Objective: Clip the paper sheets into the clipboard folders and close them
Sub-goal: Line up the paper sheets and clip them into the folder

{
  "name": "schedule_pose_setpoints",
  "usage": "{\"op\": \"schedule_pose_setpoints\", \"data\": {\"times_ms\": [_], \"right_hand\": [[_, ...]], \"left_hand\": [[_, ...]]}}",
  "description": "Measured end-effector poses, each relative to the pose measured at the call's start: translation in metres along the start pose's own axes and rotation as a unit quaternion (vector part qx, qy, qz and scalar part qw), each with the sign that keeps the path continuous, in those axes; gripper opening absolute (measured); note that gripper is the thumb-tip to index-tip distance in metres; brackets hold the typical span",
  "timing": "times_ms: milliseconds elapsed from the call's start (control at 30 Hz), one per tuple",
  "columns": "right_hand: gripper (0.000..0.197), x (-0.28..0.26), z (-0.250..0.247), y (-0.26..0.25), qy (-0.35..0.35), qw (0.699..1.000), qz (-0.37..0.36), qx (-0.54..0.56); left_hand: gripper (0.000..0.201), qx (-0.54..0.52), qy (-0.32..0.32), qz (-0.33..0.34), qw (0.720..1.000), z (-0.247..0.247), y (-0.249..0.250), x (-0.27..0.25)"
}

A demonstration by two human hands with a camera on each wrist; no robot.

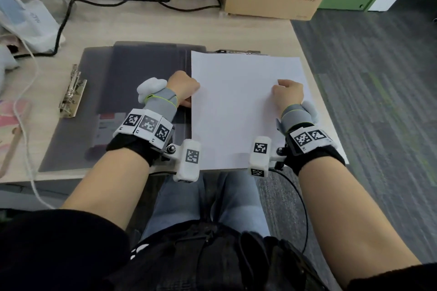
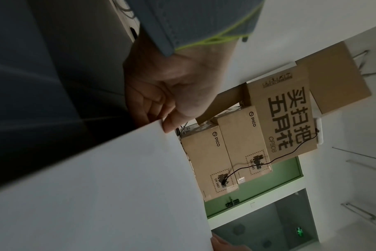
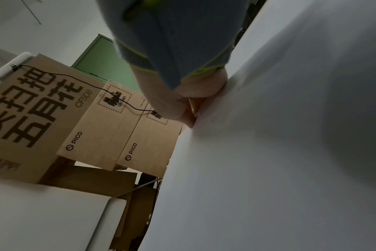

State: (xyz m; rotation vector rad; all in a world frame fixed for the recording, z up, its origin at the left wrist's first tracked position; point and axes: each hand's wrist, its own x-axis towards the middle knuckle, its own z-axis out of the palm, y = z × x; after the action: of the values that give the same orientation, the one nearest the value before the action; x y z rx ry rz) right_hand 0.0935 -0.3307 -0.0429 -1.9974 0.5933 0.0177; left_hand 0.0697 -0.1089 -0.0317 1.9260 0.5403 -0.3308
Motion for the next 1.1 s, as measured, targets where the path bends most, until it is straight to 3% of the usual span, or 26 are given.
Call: {"op": "schedule_pose_setpoints", "data": {"times_ms": [133,400,733,1000,1100], "right_hand": [[0.039,0.004,0.001,0.005,0.000,1.000,0.006,-0.005],[0.039,0.006,0.006,0.003,0.003,1.000,-0.007,-0.001],[0.038,0.010,0.010,-0.007,0.016,1.000,-0.004,-0.021],[0.035,0.012,0.009,-0.007,0.028,0.998,-0.032,-0.051],[0.034,0.011,0.009,-0.007,0.033,0.996,-0.045,-0.063]], "left_hand": [[0.012,-0.005,-0.027,-0.012,1.000,-0.001,-0.001,0.002],[0.020,-0.007,-0.014,-0.012,1.000,-0.004,0.001,0.006],[0.012,0.027,0.039,-0.002,0.999,-0.010,0.004,0.013],[0.022,0.037,0.119,0.049,0.991,-0.009,0.001,0.013],[0.010,0.037,0.123,0.057,0.990,-0.009,0.000,0.012]]}}
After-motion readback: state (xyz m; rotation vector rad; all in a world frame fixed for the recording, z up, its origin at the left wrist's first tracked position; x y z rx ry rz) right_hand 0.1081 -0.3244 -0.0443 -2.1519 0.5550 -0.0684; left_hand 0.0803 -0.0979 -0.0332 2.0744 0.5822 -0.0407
